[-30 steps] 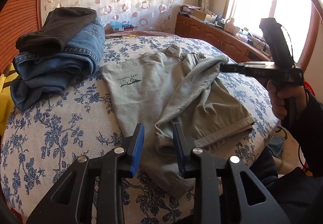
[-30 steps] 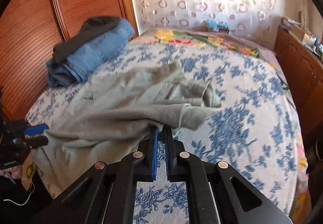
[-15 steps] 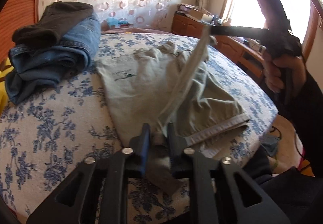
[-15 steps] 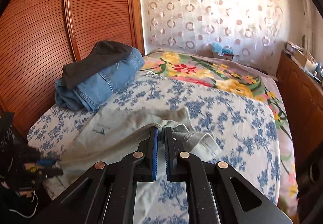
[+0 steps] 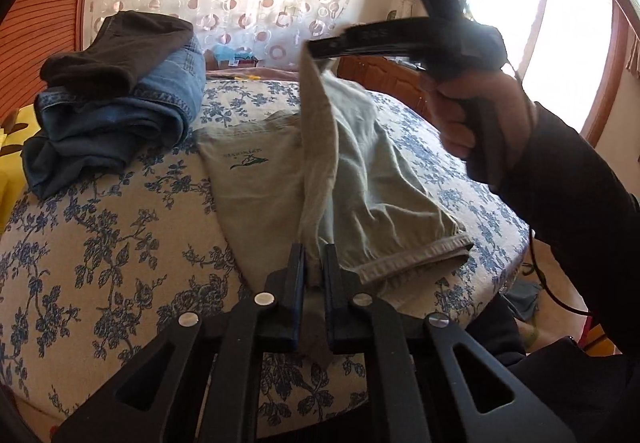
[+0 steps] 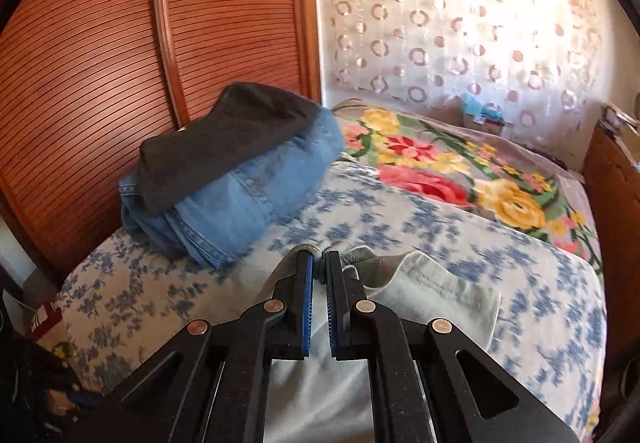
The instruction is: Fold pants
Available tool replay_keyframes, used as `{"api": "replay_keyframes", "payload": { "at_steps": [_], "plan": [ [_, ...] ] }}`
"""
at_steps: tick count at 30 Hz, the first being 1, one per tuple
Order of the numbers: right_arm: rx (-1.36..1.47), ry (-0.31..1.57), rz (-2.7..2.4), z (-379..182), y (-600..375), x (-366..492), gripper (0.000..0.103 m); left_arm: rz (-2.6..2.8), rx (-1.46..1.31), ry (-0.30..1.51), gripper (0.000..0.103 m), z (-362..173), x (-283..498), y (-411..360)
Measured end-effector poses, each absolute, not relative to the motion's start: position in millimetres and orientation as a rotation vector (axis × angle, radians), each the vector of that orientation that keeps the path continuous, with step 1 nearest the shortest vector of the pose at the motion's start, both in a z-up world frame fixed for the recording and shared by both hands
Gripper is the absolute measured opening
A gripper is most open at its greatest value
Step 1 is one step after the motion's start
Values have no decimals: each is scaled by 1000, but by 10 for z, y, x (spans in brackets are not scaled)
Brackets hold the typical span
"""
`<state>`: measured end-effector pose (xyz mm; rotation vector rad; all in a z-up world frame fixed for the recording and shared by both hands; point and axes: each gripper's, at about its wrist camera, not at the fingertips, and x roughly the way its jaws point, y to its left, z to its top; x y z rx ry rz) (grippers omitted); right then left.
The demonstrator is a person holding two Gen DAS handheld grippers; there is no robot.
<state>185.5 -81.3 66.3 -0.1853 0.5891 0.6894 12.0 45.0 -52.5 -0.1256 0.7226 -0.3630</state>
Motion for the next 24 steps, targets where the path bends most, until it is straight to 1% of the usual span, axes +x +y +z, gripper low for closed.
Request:
{"api": "replay_keyframes", "payload": {
  "at_steps": [12,15,20,21,22,23,24],
  "plan": [
    [-267,647,787,480,-248,2018,6,-357,-135,738,8,-560,-92,510],
    [-275,681,763,416,-215,2073,13,-343,-141,749,8,-597,-86,540],
    [-235,678,734,423,-372,2116,37,-323,-146,740,9,-566,-91,573],
    [-228,676,726,430,-424,2124,44,-321,-145,739,9,-567,-90,578],
    [-222,672,718,435,-458,2118,44,-316,-141,738,10,-562,-90,579],
    [-215,663,706,447,-523,2113,44,-308,-138,735,14,-565,-90,584],
    [-206,656,694,451,-594,2094,44,-299,-135,732,14,-555,-87,592]
  ]
}}
